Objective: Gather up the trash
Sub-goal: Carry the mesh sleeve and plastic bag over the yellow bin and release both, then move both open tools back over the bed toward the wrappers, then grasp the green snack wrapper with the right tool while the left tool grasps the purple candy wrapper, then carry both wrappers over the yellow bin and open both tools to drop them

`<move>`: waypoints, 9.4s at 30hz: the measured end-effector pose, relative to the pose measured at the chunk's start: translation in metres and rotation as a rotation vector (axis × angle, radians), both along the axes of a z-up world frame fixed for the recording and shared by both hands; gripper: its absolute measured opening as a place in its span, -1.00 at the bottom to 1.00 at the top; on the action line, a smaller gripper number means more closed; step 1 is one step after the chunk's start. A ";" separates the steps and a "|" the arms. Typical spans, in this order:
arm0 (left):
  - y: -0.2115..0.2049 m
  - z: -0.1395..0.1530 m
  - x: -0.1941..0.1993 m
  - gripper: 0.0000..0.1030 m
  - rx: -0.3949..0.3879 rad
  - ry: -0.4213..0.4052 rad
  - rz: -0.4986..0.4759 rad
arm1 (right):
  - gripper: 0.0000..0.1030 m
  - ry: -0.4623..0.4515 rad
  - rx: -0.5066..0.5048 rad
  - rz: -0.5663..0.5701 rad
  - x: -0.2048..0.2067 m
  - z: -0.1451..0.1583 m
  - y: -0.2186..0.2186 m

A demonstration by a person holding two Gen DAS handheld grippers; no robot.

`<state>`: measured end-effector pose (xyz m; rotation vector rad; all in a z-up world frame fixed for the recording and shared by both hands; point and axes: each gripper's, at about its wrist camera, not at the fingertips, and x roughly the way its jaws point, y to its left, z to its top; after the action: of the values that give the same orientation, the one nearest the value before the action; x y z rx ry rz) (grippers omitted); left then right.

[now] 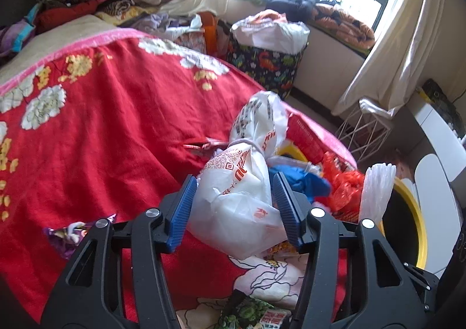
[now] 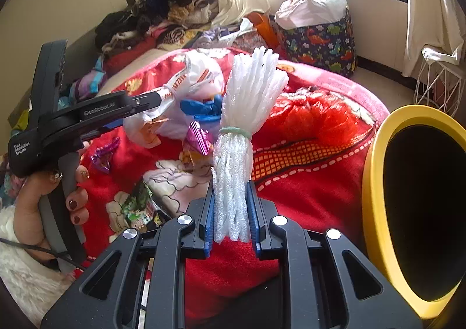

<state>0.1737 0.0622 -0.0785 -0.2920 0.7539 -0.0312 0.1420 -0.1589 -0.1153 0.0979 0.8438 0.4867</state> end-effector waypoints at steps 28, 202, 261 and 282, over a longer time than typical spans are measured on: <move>-0.024 0.068 -0.037 -0.53 -0.042 -0.221 -0.043 | -0.63 -0.064 0.112 -0.115 -0.011 0.036 -0.066; 0.132 -0.037 -0.073 0.79 -0.131 -0.014 0.393 | -0.33 0.102 -0.110 0.246 -0.001 -0.031 0.106; 0.016 0.027 -0.067 -0.58 -0.089 -0.123 0.022 | -0.82 -0.099 0.064 -0.001 -0.022 0.055 -0.010; -0.055 0.045 -0.064 -0.58 -0.060 -0.146 -0.156 | -0.82 -0.137 0.100 -0.196 -0.019 0.066 -0.089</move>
<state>0.1101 0.0075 -0.0338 -0.2845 0.6303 -0.2207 0.1230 -0.2481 -0.0491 0.2343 0.6674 0.3468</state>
